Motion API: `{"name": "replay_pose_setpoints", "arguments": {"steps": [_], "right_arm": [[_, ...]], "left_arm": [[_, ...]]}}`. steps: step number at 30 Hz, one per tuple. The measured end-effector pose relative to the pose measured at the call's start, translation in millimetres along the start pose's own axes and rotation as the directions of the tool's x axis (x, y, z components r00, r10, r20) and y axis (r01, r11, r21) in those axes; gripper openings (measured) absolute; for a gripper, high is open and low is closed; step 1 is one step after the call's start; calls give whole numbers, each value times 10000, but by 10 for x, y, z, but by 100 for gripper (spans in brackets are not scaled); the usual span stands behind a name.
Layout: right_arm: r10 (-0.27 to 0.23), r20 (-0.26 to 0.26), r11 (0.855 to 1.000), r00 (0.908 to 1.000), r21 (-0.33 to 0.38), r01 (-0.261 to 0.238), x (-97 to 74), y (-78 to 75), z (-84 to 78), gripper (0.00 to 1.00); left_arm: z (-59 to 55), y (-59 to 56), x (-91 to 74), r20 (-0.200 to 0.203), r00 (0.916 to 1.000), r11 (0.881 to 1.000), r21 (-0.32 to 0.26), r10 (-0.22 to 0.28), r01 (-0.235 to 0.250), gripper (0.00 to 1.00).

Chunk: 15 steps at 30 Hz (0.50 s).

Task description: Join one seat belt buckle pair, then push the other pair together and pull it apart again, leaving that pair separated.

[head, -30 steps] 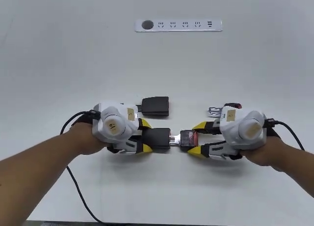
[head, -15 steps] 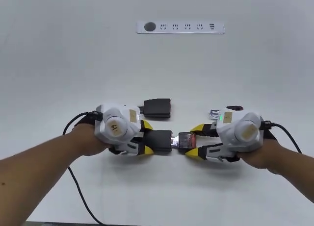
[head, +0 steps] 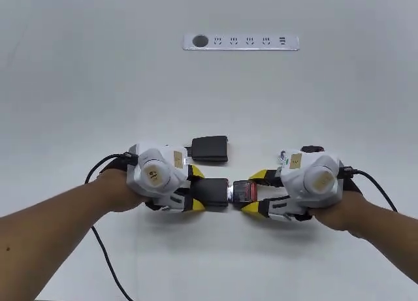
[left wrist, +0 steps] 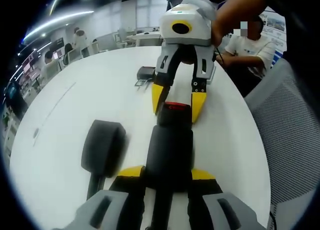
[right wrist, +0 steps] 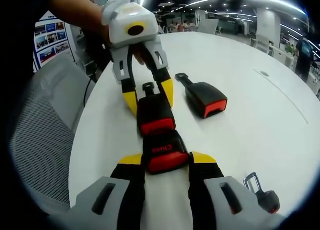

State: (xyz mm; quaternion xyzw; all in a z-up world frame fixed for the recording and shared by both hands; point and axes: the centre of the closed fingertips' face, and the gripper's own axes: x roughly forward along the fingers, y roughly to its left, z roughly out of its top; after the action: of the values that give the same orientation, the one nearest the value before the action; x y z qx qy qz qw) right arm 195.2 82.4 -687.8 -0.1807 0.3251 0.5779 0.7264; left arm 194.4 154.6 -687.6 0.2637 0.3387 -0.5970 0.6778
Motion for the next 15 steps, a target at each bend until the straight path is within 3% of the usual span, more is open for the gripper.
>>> {"name": "replay_pose_setpoints", "arguments": {"steps": [15], "right_arm": [[44,68,9989,10000,-467,-41,-12,47,-21,31]], "left_arm": [[9,-21,8,239,9997,9999,101,-88,86,33]]}}
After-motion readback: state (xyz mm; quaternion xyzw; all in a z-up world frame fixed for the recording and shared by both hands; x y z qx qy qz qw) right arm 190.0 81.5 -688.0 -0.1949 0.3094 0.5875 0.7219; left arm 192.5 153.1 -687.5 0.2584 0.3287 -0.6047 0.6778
